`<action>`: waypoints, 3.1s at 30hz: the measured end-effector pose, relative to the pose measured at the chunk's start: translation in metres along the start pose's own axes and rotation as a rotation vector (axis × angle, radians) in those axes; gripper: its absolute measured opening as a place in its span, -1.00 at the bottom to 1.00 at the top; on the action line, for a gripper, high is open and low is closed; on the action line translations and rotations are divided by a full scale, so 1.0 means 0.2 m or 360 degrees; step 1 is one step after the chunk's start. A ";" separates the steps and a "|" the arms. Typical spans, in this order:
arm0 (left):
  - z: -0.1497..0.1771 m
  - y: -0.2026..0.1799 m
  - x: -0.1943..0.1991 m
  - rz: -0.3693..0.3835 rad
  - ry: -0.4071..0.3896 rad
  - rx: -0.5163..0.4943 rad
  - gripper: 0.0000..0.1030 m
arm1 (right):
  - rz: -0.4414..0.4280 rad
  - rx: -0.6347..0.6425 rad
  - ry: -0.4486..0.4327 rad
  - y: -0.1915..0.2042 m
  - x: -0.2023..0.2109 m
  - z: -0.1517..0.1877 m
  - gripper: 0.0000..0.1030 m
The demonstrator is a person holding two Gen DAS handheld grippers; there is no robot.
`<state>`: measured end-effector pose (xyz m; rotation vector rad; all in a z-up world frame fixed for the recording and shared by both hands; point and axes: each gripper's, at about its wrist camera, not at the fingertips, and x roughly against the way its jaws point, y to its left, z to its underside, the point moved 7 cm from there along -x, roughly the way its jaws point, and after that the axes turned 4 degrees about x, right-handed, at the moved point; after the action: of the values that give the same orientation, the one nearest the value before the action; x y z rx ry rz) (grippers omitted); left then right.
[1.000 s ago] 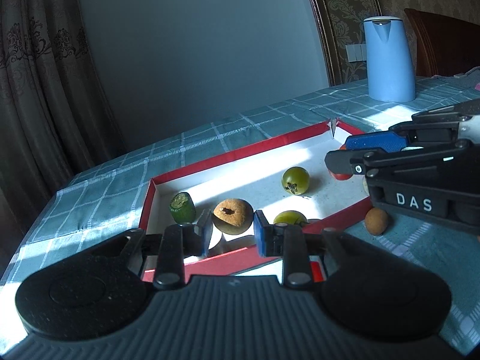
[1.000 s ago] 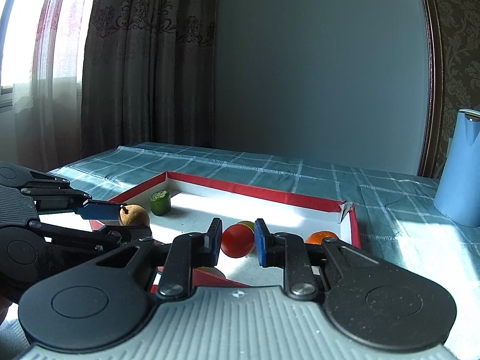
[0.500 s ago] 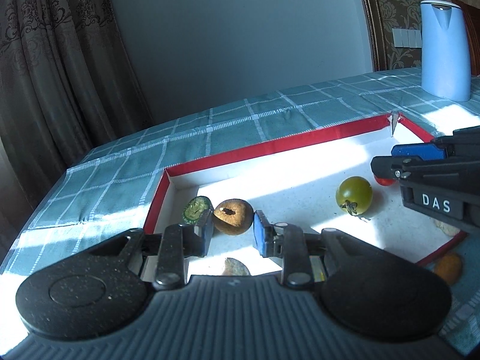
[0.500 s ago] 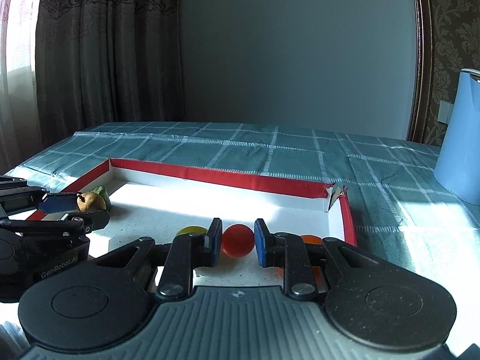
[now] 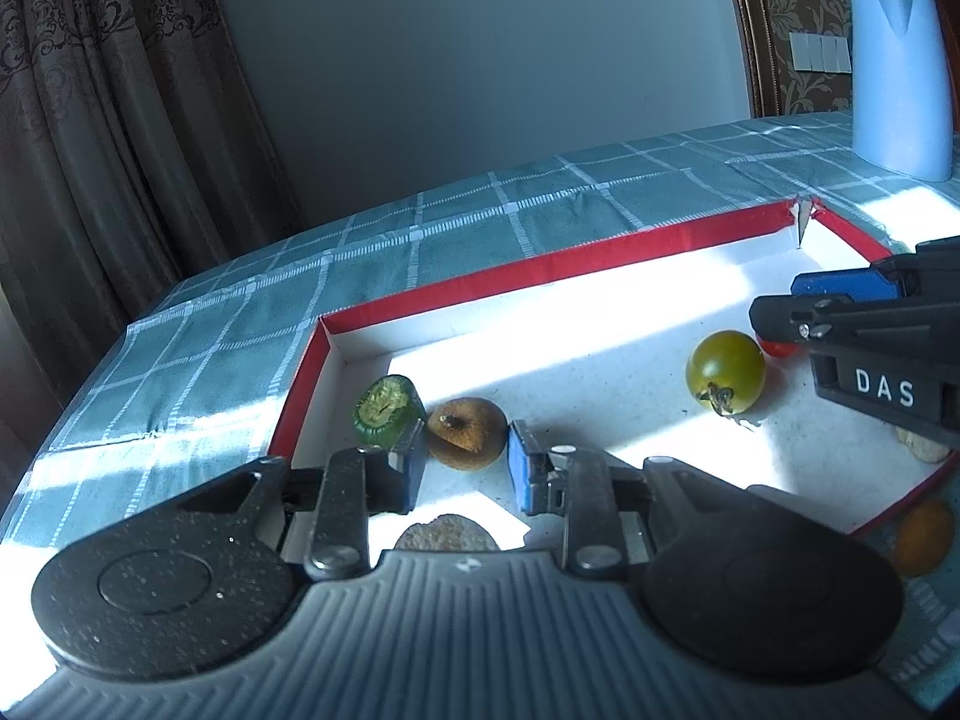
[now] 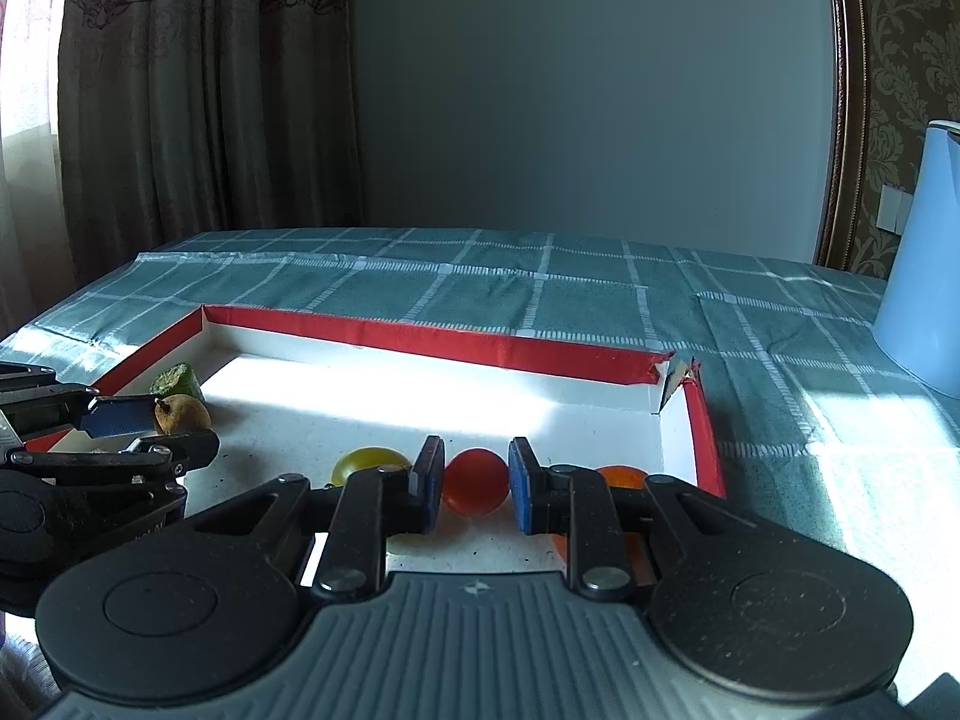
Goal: Organize fruits
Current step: 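Carry the pear into the box with the left tool while the right tool carries the red tomato, then open both tools to release the pear and red tomato in the box, then grasp the other red tomato with the left tool while the right tool grasps the kiwi, then carry the red tomato into the box with the left tool while the right tool carries the kiwi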
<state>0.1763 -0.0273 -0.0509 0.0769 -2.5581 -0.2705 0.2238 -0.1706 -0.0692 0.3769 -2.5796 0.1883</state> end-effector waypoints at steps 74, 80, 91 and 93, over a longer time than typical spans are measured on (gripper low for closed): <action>0.29 -0.21 0.49 0.0547 -0.0126 -0.0284 -0.58 | -0.0383 -0.0127 -0.0020 0.03 0.48 0.28 -0.50; 0.17 -0.13 0.56 0.0541 -0.0252 -0.0176 -0.57 | -0.0304 -0.0084 -0.0192 0.02 0.54 0.16 -0.50; 0.01 0.01 0.23 0.0237 -0.0141 0.0017 -0.57 | -0.0122 -0.0045 -0.0050 -0.03 0.21 0.04 -0.50; 0.00 0.02 0.18 0.0194 -0.0115 0.0027 -0.57 | -0.0105 -0.0048 -0.0007 -0.03 0.15 0.05 -0.50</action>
<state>0.1456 -0.0271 -0.0304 -0.0833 -2.6248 -0.2083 0.1949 -0.1848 -0.0623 0.4508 -2.5673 0.1251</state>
